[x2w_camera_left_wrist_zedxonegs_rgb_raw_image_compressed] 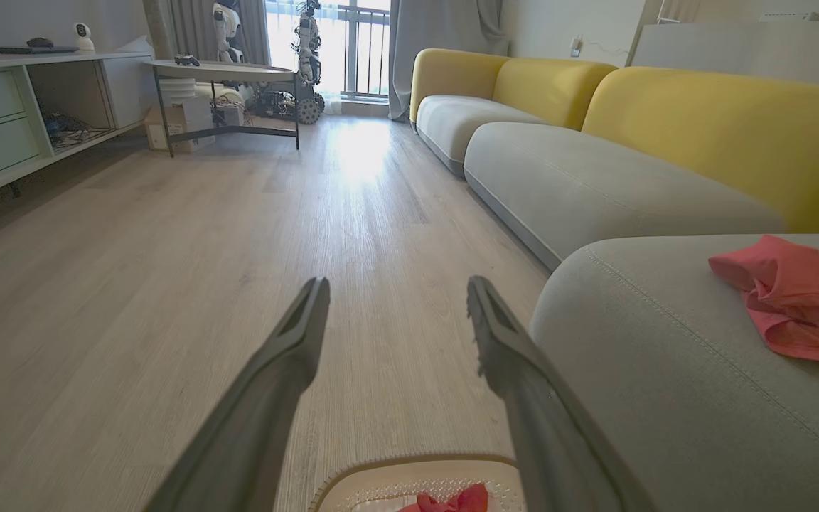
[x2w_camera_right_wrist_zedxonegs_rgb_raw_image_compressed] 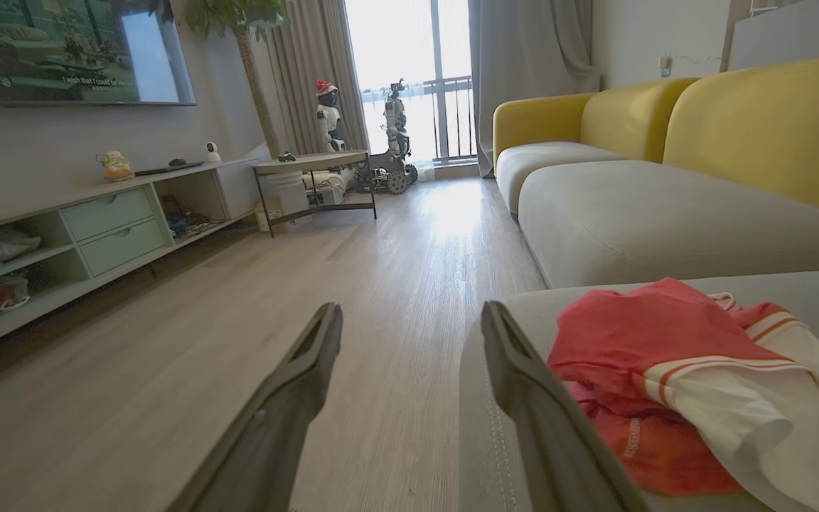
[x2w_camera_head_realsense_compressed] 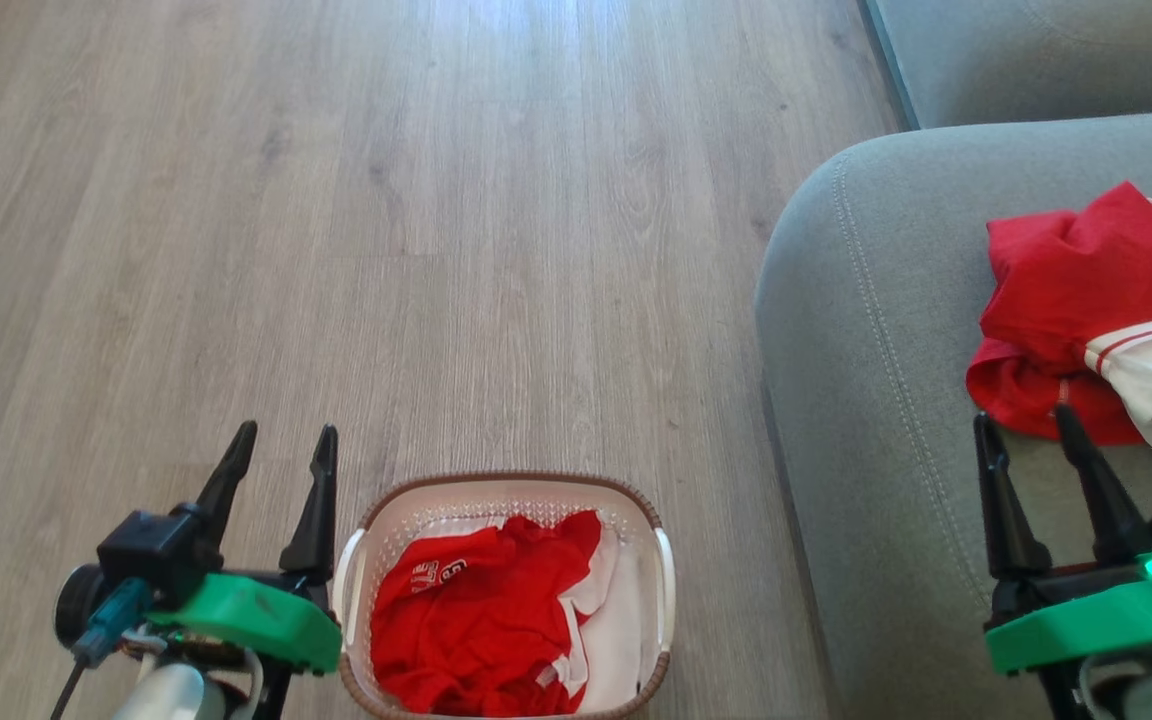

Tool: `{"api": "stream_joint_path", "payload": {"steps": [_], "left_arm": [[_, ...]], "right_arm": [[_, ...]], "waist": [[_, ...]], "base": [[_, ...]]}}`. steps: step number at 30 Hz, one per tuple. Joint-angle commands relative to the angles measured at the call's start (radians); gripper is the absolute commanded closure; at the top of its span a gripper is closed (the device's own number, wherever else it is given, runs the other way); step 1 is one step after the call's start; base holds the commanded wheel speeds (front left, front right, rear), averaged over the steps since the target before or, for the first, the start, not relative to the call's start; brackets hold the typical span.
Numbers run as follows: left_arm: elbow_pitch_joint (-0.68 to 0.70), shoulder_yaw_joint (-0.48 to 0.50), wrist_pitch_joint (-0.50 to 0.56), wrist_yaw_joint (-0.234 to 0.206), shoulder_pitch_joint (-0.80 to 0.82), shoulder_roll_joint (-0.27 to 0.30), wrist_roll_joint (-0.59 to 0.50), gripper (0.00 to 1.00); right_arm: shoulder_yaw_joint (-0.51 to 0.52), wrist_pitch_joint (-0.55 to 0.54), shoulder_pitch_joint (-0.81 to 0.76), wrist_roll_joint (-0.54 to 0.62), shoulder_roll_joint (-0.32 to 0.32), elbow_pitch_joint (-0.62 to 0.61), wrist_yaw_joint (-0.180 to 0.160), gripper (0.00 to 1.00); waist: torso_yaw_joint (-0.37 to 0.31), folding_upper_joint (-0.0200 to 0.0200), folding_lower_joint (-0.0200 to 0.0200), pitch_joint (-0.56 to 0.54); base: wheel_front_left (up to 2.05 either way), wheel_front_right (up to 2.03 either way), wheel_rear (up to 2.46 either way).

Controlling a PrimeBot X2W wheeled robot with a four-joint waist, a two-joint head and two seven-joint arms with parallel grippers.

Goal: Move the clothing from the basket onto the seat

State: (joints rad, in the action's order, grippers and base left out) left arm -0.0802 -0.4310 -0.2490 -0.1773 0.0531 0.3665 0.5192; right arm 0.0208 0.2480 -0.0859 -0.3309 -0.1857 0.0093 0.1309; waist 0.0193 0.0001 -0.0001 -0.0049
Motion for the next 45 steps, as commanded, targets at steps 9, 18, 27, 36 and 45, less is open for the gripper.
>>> {"api": "stream_joint_path", "payload": {"steps": [9,18,27,36,45], "left_arm": [[-0.023,0.126,-0.013,0.078,0.025,-0.042,-0.073,0.00],[-0.049,0.173,-0.013,0.120,0.019,-0.084,-0.116,0.00],[-0.062,0.207,-0.013,0.149,0.014,-0.111,-0.148,0.00],[-0.079,0.225,-0.013,0.170,0.020,-0.128,-0.166,0.00],[-0.088,0.227,-0.013,0.184,0.059,-0.143,-0.182,0.00]], "right_arm": [[-0.044,0.013,0.042,0.016,-0.005,-0.009,0.000,0.00],[-0.056,0.014,0.051,0.016,-0.009,-0.008,0.000,0.00],[-0.067,0.014,0.058,0.010,-0.013,-0.002,0.000,0.00],[-0.070,0.014,0.066,0.008,-0.015,0.001,0.000,0.00],[-0.076,0.014,0.117,0.002,-0.024,-0.013,0.000,0.00]], "waist": [[-0.005,-0.0001,0.0001,0.001],[-0.007,-0.0001,0.0001,-0.001],[-0.018,-0.0001,0.0001,0.004],[-0.030,-0.0001,0.0001,0.018],[-0.049,-0.0001,0.0001,0.094]], "base": [[0.00,0.00,0.00],[0.00,0.00,0.00],[0.00,0.00,0.00],[0.00,0.00,0.00],[0.00,0.00,0.00]]}}
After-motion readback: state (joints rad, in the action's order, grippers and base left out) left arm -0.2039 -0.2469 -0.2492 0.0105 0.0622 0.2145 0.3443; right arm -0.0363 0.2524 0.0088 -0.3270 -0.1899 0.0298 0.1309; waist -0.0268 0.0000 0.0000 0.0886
